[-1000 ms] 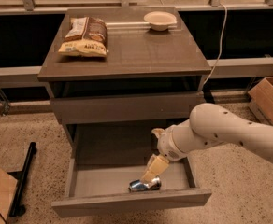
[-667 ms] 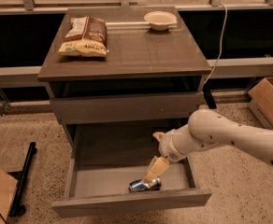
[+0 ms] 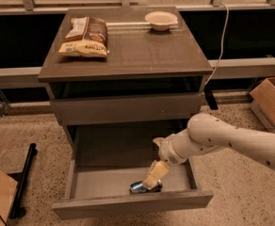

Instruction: Pick redbull can from middle drawer and place on counter

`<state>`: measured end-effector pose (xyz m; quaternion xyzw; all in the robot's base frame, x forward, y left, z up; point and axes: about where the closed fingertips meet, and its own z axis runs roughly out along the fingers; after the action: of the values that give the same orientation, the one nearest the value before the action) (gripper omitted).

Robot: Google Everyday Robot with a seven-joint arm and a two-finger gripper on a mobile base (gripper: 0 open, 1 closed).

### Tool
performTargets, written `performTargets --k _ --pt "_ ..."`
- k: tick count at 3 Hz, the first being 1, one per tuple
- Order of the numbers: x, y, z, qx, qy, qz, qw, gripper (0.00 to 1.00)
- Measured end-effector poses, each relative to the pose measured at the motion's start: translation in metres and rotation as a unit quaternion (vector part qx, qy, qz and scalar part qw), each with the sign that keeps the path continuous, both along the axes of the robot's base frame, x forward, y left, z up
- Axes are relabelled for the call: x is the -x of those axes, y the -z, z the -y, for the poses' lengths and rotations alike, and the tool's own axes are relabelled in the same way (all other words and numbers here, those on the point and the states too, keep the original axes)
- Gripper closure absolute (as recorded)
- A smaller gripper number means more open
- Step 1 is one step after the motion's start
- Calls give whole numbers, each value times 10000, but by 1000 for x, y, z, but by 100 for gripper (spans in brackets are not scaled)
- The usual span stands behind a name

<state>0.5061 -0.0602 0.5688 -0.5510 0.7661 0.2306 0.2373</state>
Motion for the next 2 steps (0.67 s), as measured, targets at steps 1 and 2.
performTargets --k 1,2 --pt "-14 17 4 -354 342 -94 9987 0" --pt "-24 48 12 -489 706 -307 9958 0"
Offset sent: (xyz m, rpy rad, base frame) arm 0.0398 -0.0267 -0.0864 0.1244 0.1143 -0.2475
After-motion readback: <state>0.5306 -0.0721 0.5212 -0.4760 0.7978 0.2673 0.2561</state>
